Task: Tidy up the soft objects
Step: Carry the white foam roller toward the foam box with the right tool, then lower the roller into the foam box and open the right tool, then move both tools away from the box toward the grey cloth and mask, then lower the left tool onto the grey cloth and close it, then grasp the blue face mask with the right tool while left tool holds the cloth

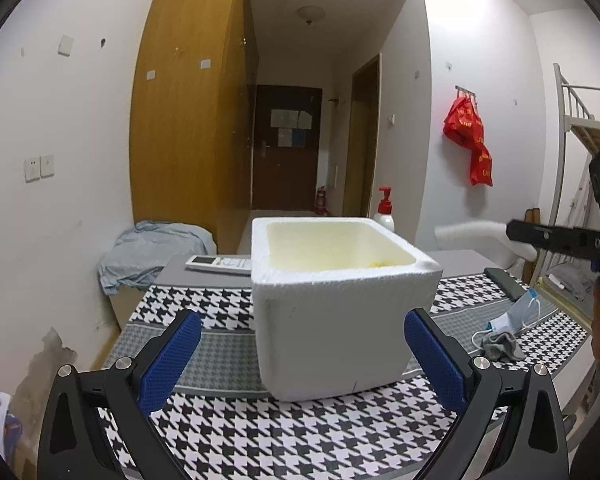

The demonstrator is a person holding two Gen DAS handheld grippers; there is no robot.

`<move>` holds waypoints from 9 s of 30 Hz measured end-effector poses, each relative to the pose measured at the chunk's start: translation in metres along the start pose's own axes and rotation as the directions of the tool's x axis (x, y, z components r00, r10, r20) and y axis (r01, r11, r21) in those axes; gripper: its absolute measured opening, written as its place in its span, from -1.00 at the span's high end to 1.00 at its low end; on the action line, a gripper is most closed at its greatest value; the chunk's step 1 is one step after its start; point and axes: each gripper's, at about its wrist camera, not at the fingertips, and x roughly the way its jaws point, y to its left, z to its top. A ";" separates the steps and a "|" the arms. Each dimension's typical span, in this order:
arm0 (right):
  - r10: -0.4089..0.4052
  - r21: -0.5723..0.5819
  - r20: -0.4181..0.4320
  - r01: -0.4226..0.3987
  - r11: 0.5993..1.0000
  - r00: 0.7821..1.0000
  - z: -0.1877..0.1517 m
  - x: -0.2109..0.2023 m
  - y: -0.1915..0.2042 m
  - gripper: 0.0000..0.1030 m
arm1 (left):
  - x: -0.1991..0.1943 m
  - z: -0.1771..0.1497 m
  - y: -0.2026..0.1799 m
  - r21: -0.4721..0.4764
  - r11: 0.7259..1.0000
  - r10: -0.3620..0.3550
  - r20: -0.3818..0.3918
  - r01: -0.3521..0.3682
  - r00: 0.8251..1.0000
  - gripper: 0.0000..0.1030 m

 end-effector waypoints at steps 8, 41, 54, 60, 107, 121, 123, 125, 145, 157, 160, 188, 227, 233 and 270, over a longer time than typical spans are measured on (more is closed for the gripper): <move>0.006 -0.023 -0.009 -0.006 1.000 1.000 0.012 0.015 0.014 0.61 | -0.005 -0.007 0.010 0.007 0.999 0.049 0.006 -0.049 0.999 -0.98; -0.017 -0.087 -0.140 0.005 0.996 0.990 0.040 0.112 0.044 0.51 | -0.008 -0.027 0.039 -0.053 0.995 0.087 -0.029 -0.088 0.996 -0.98; -0.043 -0.124 -0.111 0.029 0.992 0.993 0.040 0.107 0.054 -0.64 | -0.004 -0.027 0.031 -0.031 0.997 0.073 -0.043 -0.075 0.996 -0.98; -0.065 -0.119 -0.077 0.056 0.991 0.995 0.041 0.093 0.051 -0.88 | -0.003 -0.026 0.027 -0.026 0.998 0.061 -0.043 -0.062 0.997 -0.98; -0.223 -0.104 0.078 0.231 0.967 0.972 -0.016 -0.047 0.009 -0.99 | 0.003 -0.010 -0.055 -0.012 0.997 -0.077 -0.004 0.077 0.997 -0.98; -0.309 -0.072 0.085 0.315 0.946 0.947 -0.049 -0.066 -0.020 -0.99 | 0.015 -0.021 -0.076 -0.036 0.991 -0.125 0.014 0.125 0.992 -0.98; -0.311 -0.066 0.074 0.316 0.947 0.948 -0.053 -0.067 -0.026 -0.99 | 0.018 -0.023 -0.080 -0.042 0.987 -0.154 0.002 0.154 0.988 -0.98; -0.325 -0.063 0.065 0.328 0.942 0.944 -0.056 -0.068 -0.030 -0.99 | 0.020 -0.024 -0.084 -0.040 0.988 -0.152 0.000 0.152 0.988 -0.98; -0.415 -0.025 0.011 0.415 0.910 0.910 -0.084 -0.089 -0.070 -0.99 | 0.044 -0.029 -0.139 0.047 0.973 -0.224 -0.068 0.227 0.972 -0.98; -0.488 0.036 -0.029 0.489 0.871 0.872 -0.105 -0.107 -0.109 -0.99 | 0.060 -0.033 -0.180 0.115 0.945 -0.290 -0.128 0.305 0.948 -0.98; -0.488 0.059 -0.036 0.489 0.870 0.872 -0.110 -0.110 -0.118 -0.99 | 0.064 -0.035 -0.192 0.130 0.935 -0.311 -0.146 0.330 0.939 -0.98; -0.468 0.166 -0.079 0.475 0.864 0.880 -0.137 -0.122 -0.175 -0.99 | 0.132 -0.055 -0.272 0.164 0.898 -0.323 -0.382 0.408 0.866 -0.78; -0.452 0.195 -0.114 0.466 0.863 0.885 -0.145 -0.117 -0.192 -0.99 | 0.177 -0.071 -0.297 0.225 0.896 -0.234 -0.494 0.383 0.837 0.67; -0.458 0.186 -0.103 0.470 0.863 0.883 -0.139 -0.120 -0.186 -0.99 | 0.147 -0.051 -0.286 0.205 0.881 -0.311 -0.426 0.426 0.849 0.67; -0.423 0.117 -0.247 0.460 0.880 0.872 -0.099 -0.040 -0.199 -0.71 | 0.129 -0.041 -0.225 0.118 0.938 -0.267 -0.358 0.326 0.895 0.67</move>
